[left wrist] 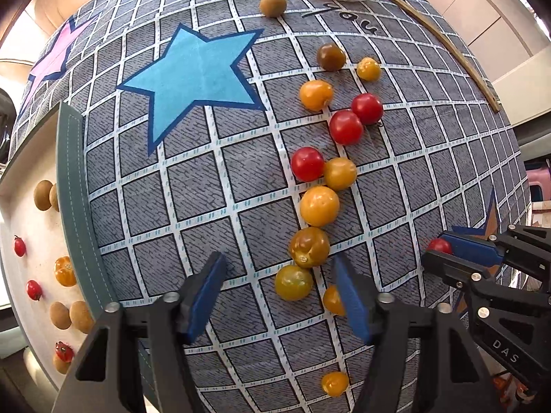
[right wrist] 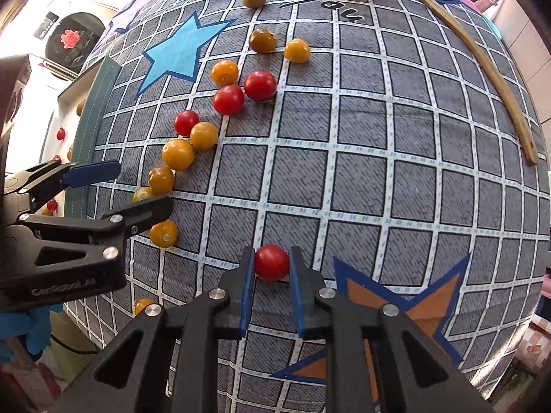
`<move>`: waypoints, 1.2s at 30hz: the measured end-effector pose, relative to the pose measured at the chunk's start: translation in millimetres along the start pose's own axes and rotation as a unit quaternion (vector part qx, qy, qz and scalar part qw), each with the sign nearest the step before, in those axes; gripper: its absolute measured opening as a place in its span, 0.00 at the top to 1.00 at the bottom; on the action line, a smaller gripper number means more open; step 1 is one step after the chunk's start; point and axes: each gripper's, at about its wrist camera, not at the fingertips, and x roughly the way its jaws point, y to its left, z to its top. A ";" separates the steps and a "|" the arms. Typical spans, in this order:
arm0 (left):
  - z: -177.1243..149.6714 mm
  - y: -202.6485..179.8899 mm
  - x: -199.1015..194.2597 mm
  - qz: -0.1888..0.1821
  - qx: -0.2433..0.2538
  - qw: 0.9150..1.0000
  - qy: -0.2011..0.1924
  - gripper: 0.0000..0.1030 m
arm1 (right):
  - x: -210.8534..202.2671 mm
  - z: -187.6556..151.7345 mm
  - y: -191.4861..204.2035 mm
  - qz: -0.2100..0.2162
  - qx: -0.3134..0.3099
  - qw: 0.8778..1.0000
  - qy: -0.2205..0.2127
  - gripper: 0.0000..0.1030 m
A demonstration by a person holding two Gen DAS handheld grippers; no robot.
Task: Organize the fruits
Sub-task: 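Grasp a yellow tomato with the left gripper while the right grasps a red tomato, then carry both tomatoes into the white tray and open both grippers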
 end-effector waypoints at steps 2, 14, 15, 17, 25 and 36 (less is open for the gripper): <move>1.0 -3.7 1.4 0.007 0.009 1.000 -0.002 0.42 | -4.0 -4.1 -6.8 0.002 0.006 1.000 -0.001 0.80; 1.6 29.3 -36.7 -0.034 -0.035 0.998 -0.032 0.80 | -25.9 -6.6 -14.4 0.019 0.030 0.999 -0.012 0.80; -3.3 33.2 -42.8 -0.035 -0.041 0.998 -0.036 0.80 | -27.5 -4.9 -12.2 0.020 0.030 0.999 -0.013 0.80; -11.2 42.4 -52.1 -0.035 -0.050 0.997 -0.044 0.80 | -30.9 -1.5 -7.3 0.023 0.028 0.999 -0.015 0.80; -61.4 84.5 -65.1 -0.012 -0.093 0.994 -0.062 0.80 | -31.9 29.0 43.8 0.038 -0.007 0.999 -0.015 0.80; -144.7 182.1 -65.4 0.034 -0.193 0.980 -0.041 0.80 | -14.5 53.0 152.3 0.081 -0.095 0.992 0.010 0.80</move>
